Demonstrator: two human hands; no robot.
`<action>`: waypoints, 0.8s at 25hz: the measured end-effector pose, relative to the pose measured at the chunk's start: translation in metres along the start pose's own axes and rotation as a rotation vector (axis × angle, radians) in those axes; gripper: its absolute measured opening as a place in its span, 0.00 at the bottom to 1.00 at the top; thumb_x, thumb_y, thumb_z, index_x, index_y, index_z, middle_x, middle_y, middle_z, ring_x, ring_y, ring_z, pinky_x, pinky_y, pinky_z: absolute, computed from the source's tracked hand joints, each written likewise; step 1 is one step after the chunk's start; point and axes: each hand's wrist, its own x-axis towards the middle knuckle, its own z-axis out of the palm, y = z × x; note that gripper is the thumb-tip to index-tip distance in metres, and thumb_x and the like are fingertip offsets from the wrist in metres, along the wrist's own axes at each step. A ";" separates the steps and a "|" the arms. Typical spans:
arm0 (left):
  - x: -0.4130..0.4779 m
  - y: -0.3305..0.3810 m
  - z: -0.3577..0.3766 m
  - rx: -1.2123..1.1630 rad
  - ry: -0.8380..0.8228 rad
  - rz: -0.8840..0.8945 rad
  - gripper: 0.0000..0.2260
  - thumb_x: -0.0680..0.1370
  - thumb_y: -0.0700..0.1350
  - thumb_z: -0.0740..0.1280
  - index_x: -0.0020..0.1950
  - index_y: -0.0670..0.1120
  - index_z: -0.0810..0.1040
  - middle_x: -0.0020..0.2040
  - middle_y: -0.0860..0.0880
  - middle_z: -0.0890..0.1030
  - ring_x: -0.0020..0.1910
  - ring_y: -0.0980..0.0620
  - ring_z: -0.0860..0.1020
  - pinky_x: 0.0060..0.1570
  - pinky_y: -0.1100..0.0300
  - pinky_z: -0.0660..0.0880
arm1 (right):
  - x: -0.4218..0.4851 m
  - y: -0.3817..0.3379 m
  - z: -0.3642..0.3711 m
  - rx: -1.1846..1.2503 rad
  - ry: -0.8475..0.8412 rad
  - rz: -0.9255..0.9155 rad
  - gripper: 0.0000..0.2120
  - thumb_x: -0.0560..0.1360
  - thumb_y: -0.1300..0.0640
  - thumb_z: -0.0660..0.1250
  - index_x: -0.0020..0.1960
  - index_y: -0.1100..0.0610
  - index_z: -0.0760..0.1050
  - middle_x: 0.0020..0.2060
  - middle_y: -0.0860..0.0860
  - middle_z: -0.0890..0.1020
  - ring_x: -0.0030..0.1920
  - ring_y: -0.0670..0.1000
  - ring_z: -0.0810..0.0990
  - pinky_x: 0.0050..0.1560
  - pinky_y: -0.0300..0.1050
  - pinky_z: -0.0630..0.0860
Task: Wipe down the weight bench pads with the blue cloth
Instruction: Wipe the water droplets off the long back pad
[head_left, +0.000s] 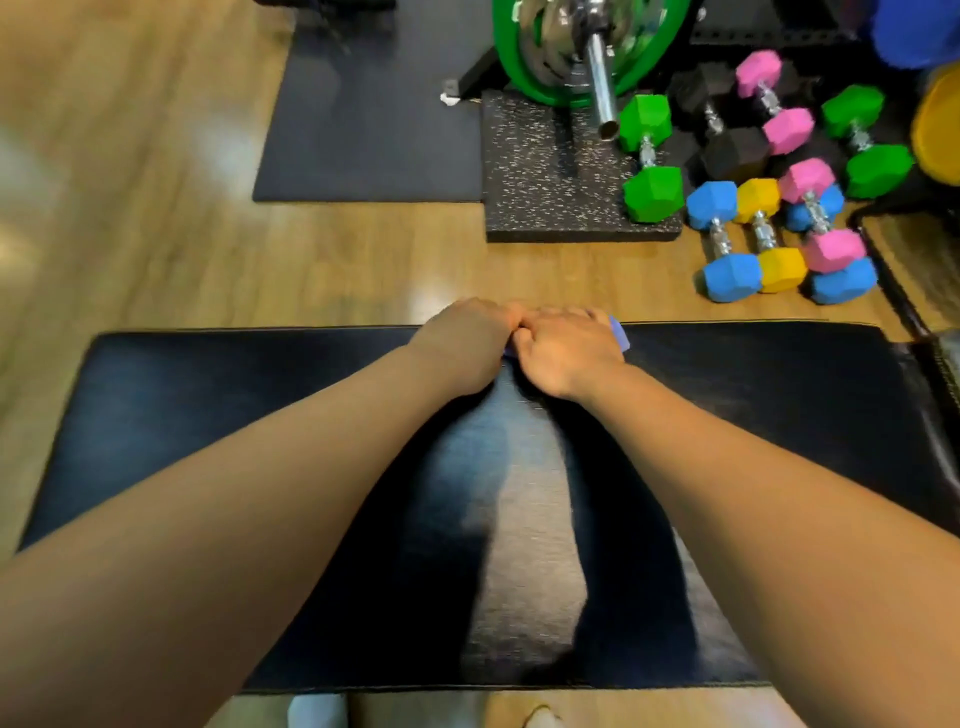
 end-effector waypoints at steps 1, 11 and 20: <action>-0.015 -0.022 -0.003 -0.012 0.001 -0.025 0.13 0.75 0.36 0.60 0.59 0.43 0.71 0.53 0.41 0.79 0.52 0.41 0.76 0.43 0.57 0.66 | 0.005 -0.026 0.005 -0.001 -0.001 -0.020 0.20 0.78 0.49 0.47 0.64 0.49 0.70 0.63 0.53 0.76 0.64 0.56 0.70 0.65 0.56 0.63; -0.162 -0.265 -0.037 0.147 0.110 -0.254 0.16 0.75 0.38 0.60 0.62 0.47 0.72 0.51 0.43 0.80 0.54 0.43 0.74 0.49 0.54 0.71 | 0.075 -0.307 0.048 -0.024 -0.062 -0.214 0.19 0.79 0.49 0.45 0.65 0.50 0.66 0.61 0.54 0.75 0.61 0.58 0.71 0.61 0.57 0.64; -0.266 -0.323 -0.013 -0.286 0.124 -0.418 0.09 0.76 0.35 0.59 0.54 0.40 0.76 0.49 0.40 0.81 0.50 0.40 0.77 0.44 0.57 0.66 | 0.081 -0.405 0.089 -0.342 -0.015 -0.440 0.20 0.77 0.45 0.49 0.59 0.47 0.75 0.66 0.49 0.70 0.66 0.60 0.63 0.65 0.60 0.60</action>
